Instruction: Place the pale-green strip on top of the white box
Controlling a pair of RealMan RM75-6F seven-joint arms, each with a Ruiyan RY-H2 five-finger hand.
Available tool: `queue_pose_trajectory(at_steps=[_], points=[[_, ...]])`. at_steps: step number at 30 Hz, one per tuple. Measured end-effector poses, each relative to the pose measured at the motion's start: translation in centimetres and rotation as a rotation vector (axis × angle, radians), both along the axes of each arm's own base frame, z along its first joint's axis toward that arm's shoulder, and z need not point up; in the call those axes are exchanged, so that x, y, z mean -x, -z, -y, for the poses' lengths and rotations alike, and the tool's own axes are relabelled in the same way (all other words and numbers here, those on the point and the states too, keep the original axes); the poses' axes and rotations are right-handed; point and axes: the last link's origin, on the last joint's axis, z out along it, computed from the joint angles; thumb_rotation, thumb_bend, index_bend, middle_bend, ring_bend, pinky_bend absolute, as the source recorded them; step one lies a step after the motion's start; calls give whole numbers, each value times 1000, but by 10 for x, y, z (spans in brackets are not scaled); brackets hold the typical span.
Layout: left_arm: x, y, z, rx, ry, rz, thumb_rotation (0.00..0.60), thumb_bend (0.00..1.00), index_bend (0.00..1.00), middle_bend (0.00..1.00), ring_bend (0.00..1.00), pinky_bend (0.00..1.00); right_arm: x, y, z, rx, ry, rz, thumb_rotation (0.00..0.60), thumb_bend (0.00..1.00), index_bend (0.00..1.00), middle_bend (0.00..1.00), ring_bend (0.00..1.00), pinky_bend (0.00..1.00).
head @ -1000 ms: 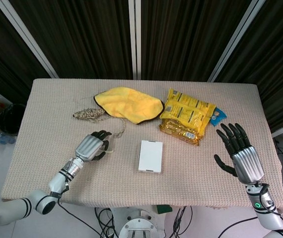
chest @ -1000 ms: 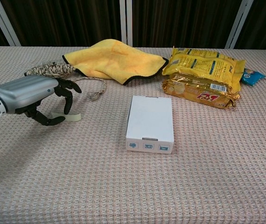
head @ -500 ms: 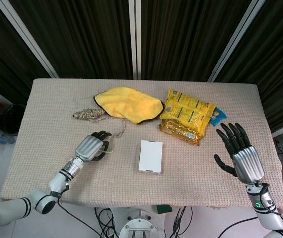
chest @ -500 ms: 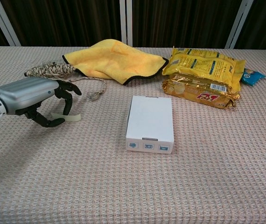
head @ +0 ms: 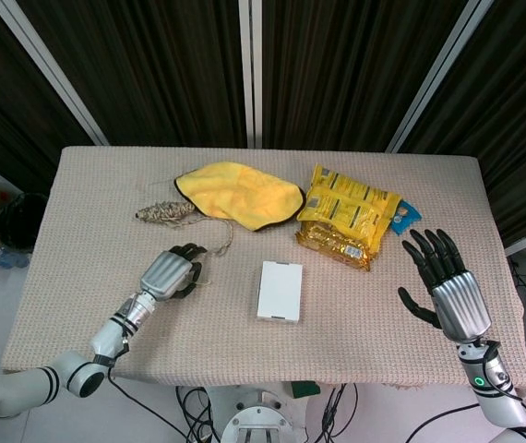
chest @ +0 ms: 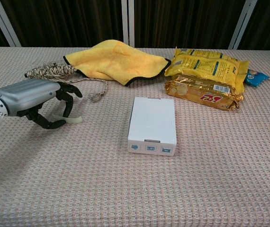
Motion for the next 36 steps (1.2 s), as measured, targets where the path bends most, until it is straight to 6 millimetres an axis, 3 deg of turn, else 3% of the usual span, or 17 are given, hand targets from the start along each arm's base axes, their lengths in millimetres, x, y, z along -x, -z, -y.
queue_pose_trajectory(at_steps=[15,24,29,36], points=[[-2,-3,0,-6,-2,20,600,357,596,187,147,279,2,0,0,0,3,0,600,318,0,0,0,0],[-13,-11,-3,-4,7,71,600,359,598,194,146,280,1,0,1,4,-3,3,600,317,0,0,0,0],[-33,-12,-5,0,51,82,600,403,609,204,147,289,0,-2,1,10,-6,11,600,317,0,0,0,0],[-76,-5,-10,12,134,109,600,417,613,211,146,296,-1,-11,-1,38,-14,25,600,317,0,0,0,0]])
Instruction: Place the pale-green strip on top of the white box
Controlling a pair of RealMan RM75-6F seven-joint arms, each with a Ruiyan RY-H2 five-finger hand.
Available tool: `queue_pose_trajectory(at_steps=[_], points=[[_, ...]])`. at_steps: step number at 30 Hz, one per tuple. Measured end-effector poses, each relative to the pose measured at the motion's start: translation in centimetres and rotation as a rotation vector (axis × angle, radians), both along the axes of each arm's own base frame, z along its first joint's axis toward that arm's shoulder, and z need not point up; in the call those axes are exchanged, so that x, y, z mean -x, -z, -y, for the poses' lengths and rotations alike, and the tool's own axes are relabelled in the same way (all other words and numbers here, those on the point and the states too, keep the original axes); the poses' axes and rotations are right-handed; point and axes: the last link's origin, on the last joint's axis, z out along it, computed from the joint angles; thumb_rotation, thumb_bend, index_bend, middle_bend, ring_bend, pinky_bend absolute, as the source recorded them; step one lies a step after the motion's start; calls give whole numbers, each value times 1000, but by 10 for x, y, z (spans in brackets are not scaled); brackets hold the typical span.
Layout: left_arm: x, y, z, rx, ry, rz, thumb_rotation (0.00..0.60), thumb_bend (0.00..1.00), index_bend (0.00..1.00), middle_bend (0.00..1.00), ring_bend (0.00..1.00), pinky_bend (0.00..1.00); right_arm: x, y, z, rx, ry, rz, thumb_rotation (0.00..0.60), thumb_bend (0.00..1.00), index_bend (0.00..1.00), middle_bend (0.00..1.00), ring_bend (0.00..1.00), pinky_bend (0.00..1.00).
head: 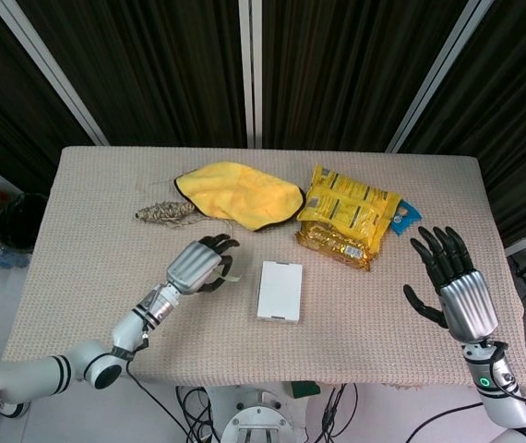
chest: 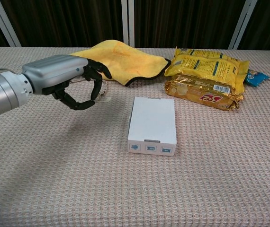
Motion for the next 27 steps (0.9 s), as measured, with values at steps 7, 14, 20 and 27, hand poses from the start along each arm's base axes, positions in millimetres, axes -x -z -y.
queue_pose_trajectory(at_steps=[7,14,20,27], points=[[-40,21,2,21,82,3,600,416,619,229,147,304,3,-7,-2,8,8,7,600,317,0,0,0,0],[-62,47,0,19,91,5,600,417,632,244,147,303,7,-13,-3,14,18,19,600,317,0,0,0,0],[-70,62,-6,3,76,8,600,417,634,250,148,303,10,-18,-2,23,25,23,600,317,0,0,0,0],[-75,67,-11,-11,66,21,600,417,633,252,148,303,10,-20,-1,24,22,31,600,317,0,0,0,0]])
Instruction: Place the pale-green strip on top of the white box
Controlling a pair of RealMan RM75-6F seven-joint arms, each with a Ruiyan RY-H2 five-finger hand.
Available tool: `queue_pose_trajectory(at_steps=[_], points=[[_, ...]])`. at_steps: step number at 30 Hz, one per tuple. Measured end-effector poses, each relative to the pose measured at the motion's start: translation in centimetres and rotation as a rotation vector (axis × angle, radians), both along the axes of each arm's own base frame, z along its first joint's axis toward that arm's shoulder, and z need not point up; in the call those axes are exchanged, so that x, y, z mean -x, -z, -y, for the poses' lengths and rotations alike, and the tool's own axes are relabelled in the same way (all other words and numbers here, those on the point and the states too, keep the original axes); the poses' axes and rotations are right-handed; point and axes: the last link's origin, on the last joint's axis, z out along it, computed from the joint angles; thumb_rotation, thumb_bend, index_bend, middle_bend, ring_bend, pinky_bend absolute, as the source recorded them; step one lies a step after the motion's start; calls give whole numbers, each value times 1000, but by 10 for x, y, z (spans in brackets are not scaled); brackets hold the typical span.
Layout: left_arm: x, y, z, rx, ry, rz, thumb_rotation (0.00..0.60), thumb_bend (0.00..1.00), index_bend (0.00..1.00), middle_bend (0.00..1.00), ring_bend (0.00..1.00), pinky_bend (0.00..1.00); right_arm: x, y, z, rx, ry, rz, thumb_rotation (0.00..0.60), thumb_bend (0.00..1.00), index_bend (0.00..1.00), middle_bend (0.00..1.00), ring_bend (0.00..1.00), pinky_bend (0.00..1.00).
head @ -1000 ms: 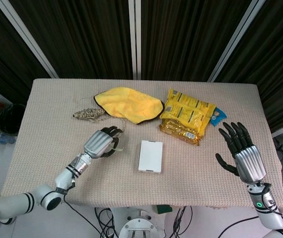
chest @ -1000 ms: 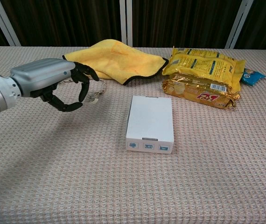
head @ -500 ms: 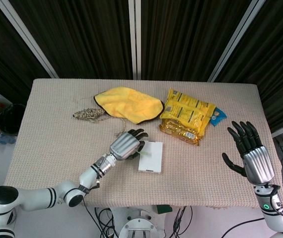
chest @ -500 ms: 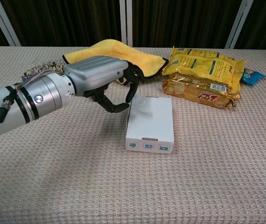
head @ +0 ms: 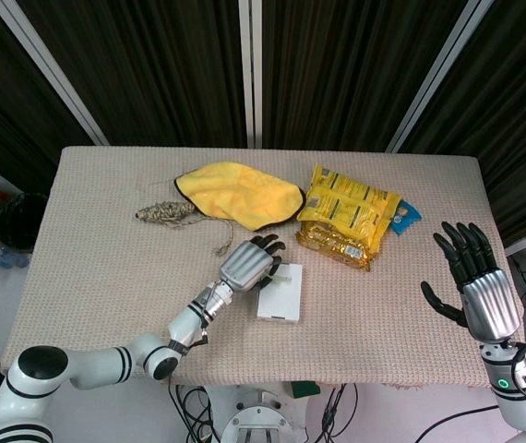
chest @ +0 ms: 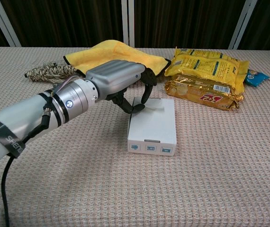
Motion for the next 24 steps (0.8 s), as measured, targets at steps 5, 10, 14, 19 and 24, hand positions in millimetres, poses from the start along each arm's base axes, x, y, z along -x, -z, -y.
queue_pose_trajectory(at_steps=[5,10,14,19,24], points=[[-7,-1,0,-12,8,21,600,417,633,262,148,303,-1,0,0,1,-1,1,600,318,0,0,0,0],[-12,2,0,-9,3,31,600,417,633,264,148,304,-1,1,-1,-5,-3,-1,600,317,0,0,0,0],[-12,5,-1,0,-6,23,600,417,632,264,148,304,0,0,-1,-4,-2,0,600,317,0,0,0,0],[-12,9,1,13,-7,21,600,417,632,264,148,304,1,0,-1,-4,3,1,600,317,0,0,0,0],[-13,12,1,16,-6,17,600,417,627,264,148,303,2,-1,0,-3,6,4,600,317,0,0,0,0]])
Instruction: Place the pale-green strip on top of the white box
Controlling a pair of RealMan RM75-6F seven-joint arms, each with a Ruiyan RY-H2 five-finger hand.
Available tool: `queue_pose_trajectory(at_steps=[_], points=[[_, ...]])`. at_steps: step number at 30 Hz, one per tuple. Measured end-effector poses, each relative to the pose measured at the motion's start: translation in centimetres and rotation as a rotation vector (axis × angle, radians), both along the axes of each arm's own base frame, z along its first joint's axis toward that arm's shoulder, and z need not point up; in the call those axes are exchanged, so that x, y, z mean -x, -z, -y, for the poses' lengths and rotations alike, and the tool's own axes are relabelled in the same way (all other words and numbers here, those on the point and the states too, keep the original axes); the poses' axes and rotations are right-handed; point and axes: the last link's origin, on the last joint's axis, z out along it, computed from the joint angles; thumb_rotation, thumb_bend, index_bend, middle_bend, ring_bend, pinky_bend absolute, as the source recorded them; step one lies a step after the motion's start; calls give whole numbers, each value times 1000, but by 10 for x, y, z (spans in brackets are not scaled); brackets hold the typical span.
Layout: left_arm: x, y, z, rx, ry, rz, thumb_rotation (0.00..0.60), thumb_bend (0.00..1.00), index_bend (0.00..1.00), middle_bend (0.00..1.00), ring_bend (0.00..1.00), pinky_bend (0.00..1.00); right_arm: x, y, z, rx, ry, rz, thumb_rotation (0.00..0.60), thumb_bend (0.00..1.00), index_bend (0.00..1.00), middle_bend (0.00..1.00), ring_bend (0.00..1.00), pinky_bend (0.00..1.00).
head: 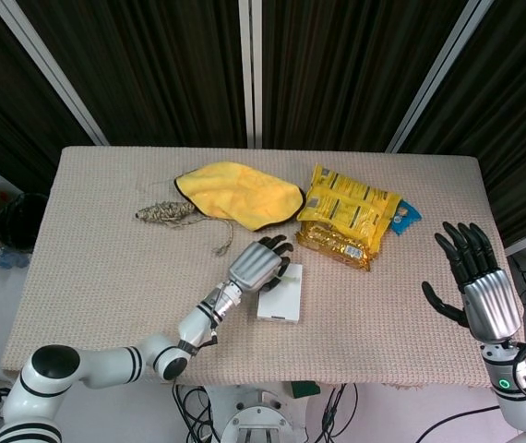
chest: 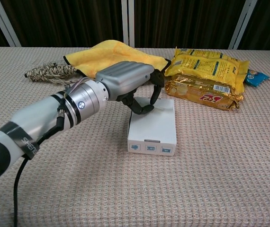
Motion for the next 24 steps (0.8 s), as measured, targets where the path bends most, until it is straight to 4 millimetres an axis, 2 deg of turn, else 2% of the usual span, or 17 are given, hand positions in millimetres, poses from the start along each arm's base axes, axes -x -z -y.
queue_pose_trajectory(at_steps=[18,24], points=[[1,-2,1,-15,20,-10,600,415,392,264,148,303,2,-1,0,0,5,4,600,317,0,0,0,0],[2,-7,4,-20,30,-6,600,415,398,264,148,303,0,0,0,-1,2,0,600,317,0,0,0,0]])
